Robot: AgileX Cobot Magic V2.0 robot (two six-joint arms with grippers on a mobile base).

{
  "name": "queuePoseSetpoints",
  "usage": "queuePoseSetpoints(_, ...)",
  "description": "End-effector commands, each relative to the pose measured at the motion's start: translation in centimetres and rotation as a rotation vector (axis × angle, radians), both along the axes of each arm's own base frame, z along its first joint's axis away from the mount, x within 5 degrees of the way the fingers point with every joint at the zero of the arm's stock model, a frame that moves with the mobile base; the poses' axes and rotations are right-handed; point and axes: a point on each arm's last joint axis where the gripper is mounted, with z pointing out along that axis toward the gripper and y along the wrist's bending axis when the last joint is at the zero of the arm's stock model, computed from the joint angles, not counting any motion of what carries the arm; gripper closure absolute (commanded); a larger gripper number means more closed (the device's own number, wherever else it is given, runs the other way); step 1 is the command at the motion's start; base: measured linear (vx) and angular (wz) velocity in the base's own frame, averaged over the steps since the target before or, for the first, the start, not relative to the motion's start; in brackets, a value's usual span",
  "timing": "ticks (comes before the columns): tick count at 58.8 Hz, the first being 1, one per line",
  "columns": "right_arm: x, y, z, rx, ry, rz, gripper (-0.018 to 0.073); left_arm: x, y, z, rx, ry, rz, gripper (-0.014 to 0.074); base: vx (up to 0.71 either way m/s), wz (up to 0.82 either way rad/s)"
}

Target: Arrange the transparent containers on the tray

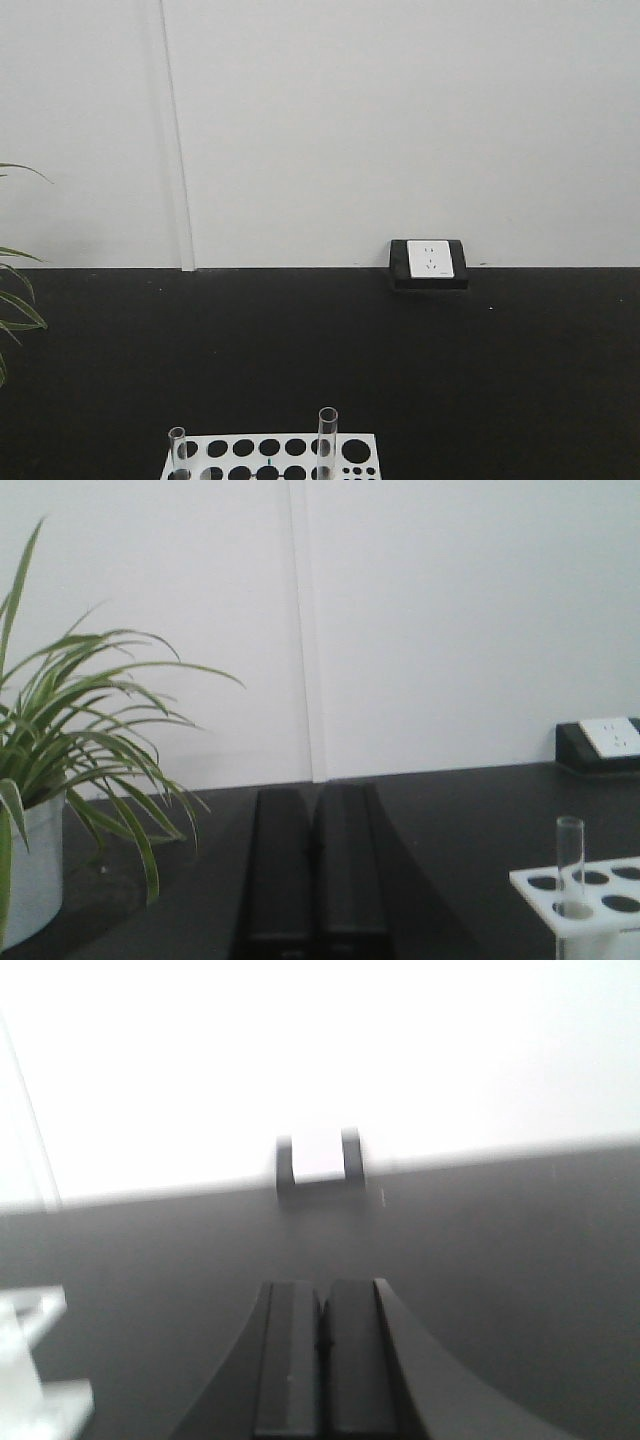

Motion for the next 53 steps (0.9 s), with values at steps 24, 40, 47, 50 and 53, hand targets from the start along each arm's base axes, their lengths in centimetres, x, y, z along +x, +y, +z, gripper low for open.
queuePoseSetpoints(24, 0.1, -0.2, 16.4, -0.102, -0.186, -0.039, 0.0571, -3.0, 0.0, 16.2, 0.022, -0.047, 0.003, 0.0603, 0.00, 0.00)
queuePoseSetpoints(40, 4.5, 0.0, 16.3, -0.107, -0.028, -0.030, 0.0570, 1.9, 0.0, 17.0, 0.022, 0.081, 0.002, 0.0601, 0.00, 0.00)
queuePoseSetpoints(47, 6.0, 0.0, 15.5, -0.110, 0.044, -0.027, 0.0567, 3.9, 0.0, 16.3, 0.018, 0.167, -0.001, 0.0596, 0.00, 0.00)
queuePoseSetpoints(50, 6.7, 0.1, 15.2, -0.112, 0.070, -0.026, 0.0564, 4.6, -0.1, 16.1, 0.017, 0.187, -0.002, 0.0589, 0.00, 0.00)
queuePoseSetpoints(53, 7.1, 0.1, 15.0, -0.113, 0.088, -0.024, 0.0558, 5.3, -0.1, 15.9, 0.017, 0.202, -0.002, 0.0575, 0.00, 0.00)
